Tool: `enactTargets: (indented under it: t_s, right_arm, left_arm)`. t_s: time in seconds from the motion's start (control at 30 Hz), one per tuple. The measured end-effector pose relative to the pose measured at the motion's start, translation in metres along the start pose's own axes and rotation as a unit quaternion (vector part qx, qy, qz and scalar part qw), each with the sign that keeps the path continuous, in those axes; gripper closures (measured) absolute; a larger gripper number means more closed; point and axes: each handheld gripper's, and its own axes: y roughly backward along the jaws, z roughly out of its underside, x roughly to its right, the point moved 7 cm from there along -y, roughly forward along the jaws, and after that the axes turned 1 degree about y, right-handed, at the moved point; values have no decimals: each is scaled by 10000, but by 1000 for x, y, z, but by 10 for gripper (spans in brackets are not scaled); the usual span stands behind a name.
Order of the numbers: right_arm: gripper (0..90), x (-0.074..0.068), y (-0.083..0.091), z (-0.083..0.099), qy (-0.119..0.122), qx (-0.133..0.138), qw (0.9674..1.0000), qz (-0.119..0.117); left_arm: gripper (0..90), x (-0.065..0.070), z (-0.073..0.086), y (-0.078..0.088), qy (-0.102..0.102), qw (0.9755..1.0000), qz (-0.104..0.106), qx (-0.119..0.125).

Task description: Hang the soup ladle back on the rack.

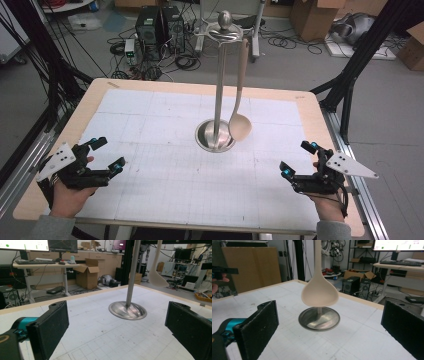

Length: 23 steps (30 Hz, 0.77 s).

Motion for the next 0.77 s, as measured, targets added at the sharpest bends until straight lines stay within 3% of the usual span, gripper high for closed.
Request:
enactTargets:
  t_s: [0.3,0.77]
  right_arm:
    - [0,15,14,21,-74,-31,9997,225]
    - [0,13,17,30,-72,-76,9999,42]
  left_arm:
    - [56,-3,0,2,-21,10000,-22,16]
    - [41,0,0,0,-34,9999,110,40]
